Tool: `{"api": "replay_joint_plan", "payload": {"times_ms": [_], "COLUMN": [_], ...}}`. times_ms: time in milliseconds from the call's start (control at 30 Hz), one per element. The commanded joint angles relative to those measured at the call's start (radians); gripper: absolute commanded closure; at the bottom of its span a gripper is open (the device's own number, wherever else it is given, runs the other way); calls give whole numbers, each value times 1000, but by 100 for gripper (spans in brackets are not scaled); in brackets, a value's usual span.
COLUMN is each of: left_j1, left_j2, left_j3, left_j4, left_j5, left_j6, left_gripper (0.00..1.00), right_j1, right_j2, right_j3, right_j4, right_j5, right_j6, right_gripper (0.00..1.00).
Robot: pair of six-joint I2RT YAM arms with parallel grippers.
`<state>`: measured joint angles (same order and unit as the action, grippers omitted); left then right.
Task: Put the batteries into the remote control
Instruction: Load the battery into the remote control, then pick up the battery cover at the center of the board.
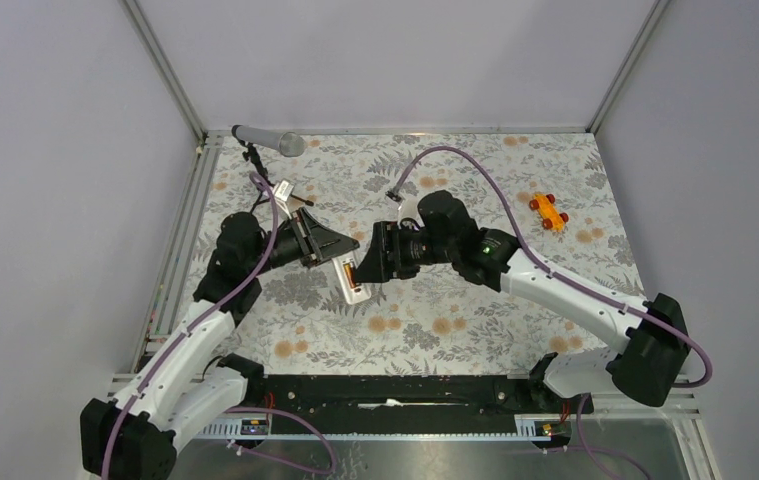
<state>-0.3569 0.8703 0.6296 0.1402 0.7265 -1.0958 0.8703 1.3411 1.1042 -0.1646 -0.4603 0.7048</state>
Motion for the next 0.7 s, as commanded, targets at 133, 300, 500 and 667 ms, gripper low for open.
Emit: {"api": "replay_joint_plan", "payload": {"times_ms": [133, 300, 500, 667], "left_j1": [142, 173, 199, 210], "left_j2": [-97, -180, -243, -270], "left_j3": [39, 22, 25, 35], "left_j4": [-359, -490, -684, -774], "left_j5": [-178, -324, -558, -639], "left_j6": [257, 305, 315, 326], "left_gripper": [100, 100, 100, 100], "right_j1": [-15, -27, -27, -27], "right_j2": [-99, -42, 205, 456], "right_j3": [-16, -48, 70, 244], "right_j4": [6, -85, -216, -366], "right_j5": [94, 237, 370, 390], "right_j6": [-102, -397, -808, -973], "right_gripper": [17, 17, 16, 20]}}
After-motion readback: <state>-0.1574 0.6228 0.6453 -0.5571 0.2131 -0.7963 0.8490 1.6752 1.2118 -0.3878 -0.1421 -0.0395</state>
